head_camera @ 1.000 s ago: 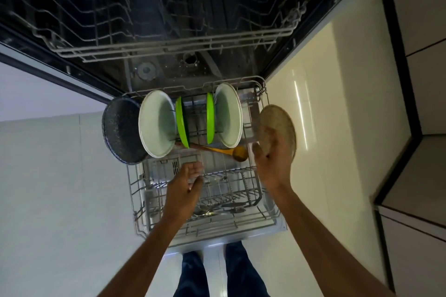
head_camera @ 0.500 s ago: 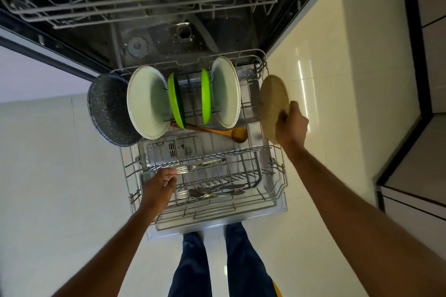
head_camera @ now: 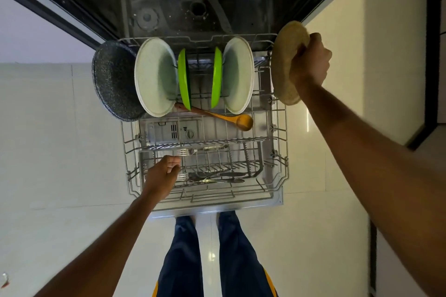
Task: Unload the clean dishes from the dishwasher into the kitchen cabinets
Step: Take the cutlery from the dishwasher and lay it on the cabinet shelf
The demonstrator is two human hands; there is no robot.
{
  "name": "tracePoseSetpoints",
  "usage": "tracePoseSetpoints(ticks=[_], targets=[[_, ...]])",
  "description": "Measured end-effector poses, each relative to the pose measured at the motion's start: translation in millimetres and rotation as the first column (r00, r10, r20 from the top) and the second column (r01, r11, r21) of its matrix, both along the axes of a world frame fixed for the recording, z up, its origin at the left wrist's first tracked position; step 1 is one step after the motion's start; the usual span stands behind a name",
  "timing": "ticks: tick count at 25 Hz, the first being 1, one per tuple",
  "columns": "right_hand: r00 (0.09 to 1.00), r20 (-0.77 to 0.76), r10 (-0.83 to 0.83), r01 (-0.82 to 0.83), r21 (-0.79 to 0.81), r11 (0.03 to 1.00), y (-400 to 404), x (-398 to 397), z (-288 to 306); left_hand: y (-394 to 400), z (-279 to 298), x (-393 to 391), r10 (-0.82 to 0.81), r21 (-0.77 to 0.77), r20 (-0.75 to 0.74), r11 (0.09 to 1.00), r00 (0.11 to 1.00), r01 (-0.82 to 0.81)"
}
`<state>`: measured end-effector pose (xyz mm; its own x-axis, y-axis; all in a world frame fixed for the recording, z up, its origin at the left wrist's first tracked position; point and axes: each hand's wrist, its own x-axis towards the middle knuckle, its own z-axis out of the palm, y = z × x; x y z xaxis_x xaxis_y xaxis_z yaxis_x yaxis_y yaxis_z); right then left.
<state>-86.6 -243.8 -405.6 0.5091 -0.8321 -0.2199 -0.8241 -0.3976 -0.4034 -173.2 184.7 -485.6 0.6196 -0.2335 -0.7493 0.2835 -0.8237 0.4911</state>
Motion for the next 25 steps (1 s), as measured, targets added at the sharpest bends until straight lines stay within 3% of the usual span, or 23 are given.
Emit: tracePoseSetpoints(ticks=[7,12,16,19,23,25], targets=[[0.988,0.155,-0.009,0.020,-0.068,0.997,15.3,-14.1,3.3,22.3,0.5,-8.9,-0.019,0.005,0.043,1.000,0.999,0.019],[0.990,0.122,0.067,-0.052,-0.128,0.990,25.8,-6.8,-20.7,31.8,-11.7,-8.0,-0.006,0.013,0.076,1.000,0.997,0.005],[0.997,-0.008,0.077,-0.076,0.017,0.997,0.2,-8.6,-41.0,25.0,-23.7,-10.4,-0.007,0.013,0.115,1.000,0.993,0.006],[0.994,0.048,0.097,-0.099,0.036,0.994,-4.6,-20.6,-50.7,21.2,-32.2,-12.5,-0.011,0.032,0.138,0.999,0.990,0.006],[0.994,0.100,0.043,-0.052,0.084,0.995,-5.8,-30.5,-57.5,23.7,-34.2,-17.5,-0.170,0.093,0.203,0.984,0.964,0.154],[0.986,0.158,0.049,-0.046,-0.019,0.999,2.7,-44.9,-54.5,24.9,-28.2,-17.5,-0.263,0.139,0.302,0.963,0.916,0.231]])
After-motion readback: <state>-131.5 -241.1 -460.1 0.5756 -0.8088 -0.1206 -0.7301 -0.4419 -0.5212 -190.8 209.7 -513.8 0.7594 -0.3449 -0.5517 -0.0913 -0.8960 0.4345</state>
